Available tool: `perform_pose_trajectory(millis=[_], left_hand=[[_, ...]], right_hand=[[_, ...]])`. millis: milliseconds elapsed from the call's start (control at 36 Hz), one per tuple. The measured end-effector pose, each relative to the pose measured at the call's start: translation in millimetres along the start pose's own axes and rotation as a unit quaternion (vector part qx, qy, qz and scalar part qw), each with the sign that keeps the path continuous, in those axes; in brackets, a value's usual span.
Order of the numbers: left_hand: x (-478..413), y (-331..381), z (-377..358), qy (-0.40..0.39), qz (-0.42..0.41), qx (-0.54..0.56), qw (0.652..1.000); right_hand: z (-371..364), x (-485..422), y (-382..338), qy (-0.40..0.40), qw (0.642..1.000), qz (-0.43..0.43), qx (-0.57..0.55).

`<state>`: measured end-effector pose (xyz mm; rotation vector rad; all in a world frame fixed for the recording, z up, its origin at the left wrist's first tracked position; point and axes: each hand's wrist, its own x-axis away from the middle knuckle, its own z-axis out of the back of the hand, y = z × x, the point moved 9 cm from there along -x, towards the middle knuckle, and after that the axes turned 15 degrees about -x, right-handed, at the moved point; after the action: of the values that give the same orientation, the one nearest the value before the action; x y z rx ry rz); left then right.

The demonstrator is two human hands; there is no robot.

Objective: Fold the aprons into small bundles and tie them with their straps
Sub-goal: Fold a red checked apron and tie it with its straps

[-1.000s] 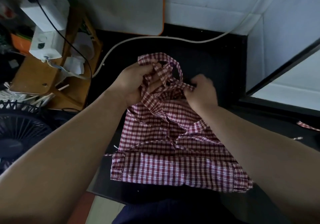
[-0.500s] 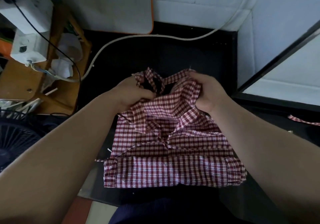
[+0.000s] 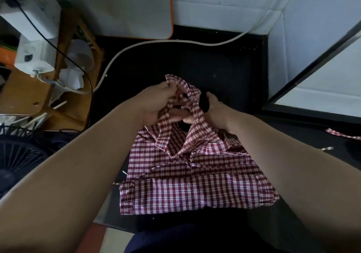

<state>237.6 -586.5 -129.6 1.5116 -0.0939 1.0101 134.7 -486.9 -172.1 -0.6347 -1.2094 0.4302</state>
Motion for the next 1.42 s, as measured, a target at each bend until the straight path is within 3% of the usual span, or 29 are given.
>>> perform_pose_trajectory(millis=[83,250,306,389,444,500,583,667,806,889,1000,1056,1139,1222,1306,1417], left_hand=[[2.5,12.1,1.2,0.002,-0.03,0.094,0.995],[-2.0,9.3,35.6,0.124,-0.056,0.07,0.988],[-2.0,7.9,46.9,0.17,-0.07,0.052,0.982],[-0.2,13.3,57.7,0.233,-0.085,-0.042,0.968],[-0.3,20.6,61.9,0.259,-0.083,-0.163,0.949],[0.6,30.8,66.0,0.276,-0.082,-0.219,0.932],[7.3,56.3,69.8,0.302,-0.118,-0.226,0.918],[12.6,70.6,71.5,0.288,-0.154,-0.13,0.936],[9.9,63.2,65.4,0.177,-0.163,0.001,0.971],[12.2,52.7,51.1,0.091,-0.14,0.063,0.984],[18.8,50.2,52.8,0.073,-0.148,0.15,0.975],[23.9,53.1,54.5,0.07,-0.163,0.186,0.966],[27.3,56.6,58.2,0.047,-0.197,0.232,0.951],[23.9,51.5,54.9,0.037,-0.187,0.124,0.974],[18.0,41.1,63.6,0.111,-0.152,-0.088,0.978],[20.2,51.0,62.3,0.135,-0.146,-0.353,0.914]], right_hand=[[4.7,-4.0,13.9,0.041,0.996,-0.021,0.077],[25.6,-2.0,20.5,0.133,0.985,0.0,0.11],[47.8,-1.3,12.0,0.2,0.978,0.015,0.058],[89.9,14.2,1.9,0.323,0.928,0.081,-0.169],[105.2,29.0,-5.9,0.353,0.894,0.1,-0.257],[114.4,41.8,-20.4,0.362,0.887,0.119,-0.262],[111.5,54.5,-46.9,0.303,0.912,0.158,-0.225],[92.2,59.2,-53.6,0.192,0.932,0.123,-0.281],[62.2,62.0,-65.4,0.014,0.887,0.145,-0.438],[63.3,60.9,-65.1,0.034,0.894,0.172,-0.413],[64.4,62.5,-71.5,-0.006,0.84,0.212,-0.499],[67.8,63.1,-71.1,-0.01,0.83,0.209,-0.517],[70.1,64.0,-65.5,0.012,0.89,0.183,-0.417],[57.6,59.6,-44.1,-0.005,0.989,0.066,-0.132],[42.2,61.9,-21.7,-0.065,0.994,-0.056,0.061],[39.7,58.9,-15.8,-0.027,0.971,-0.098,0.214]])
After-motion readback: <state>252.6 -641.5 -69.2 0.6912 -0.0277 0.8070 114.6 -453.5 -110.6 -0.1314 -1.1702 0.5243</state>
